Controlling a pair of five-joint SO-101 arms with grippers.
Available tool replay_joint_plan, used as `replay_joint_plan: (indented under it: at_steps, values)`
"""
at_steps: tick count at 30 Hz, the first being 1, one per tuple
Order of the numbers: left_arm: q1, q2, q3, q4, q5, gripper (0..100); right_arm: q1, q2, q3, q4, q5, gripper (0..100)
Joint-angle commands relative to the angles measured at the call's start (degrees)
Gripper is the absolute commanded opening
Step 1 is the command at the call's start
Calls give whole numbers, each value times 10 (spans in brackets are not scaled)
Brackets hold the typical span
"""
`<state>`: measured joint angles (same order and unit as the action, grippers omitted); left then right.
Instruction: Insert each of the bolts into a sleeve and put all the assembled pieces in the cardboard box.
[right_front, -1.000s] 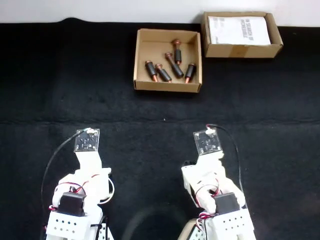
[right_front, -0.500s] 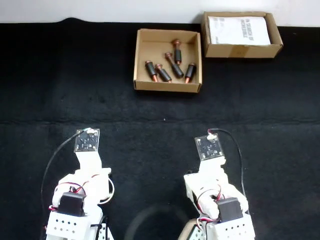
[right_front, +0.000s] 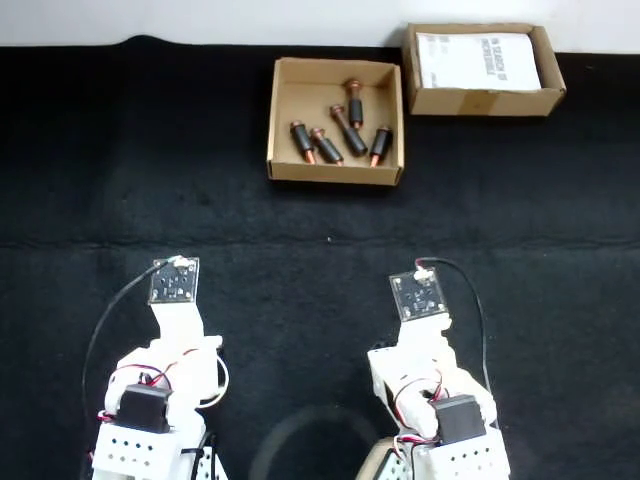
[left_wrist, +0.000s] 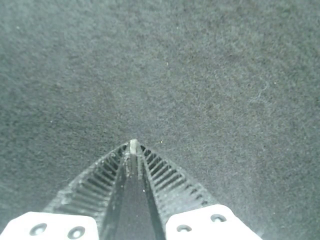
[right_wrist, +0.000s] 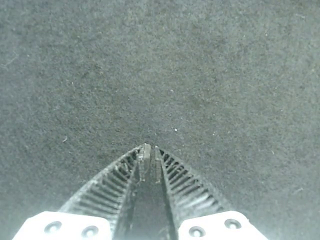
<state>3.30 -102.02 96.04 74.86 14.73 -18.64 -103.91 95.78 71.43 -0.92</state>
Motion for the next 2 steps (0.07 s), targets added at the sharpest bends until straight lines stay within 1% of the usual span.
replay_joint_plan:
  at_steps: [1, 2]
  values:
    - [5, -4, 12, 1, 0, 10, 6, -11, 77, 1, -4, 8]
    - [5, -4, 12, 1, 0, 10, 6, -11, 77, 1, -4, 8]
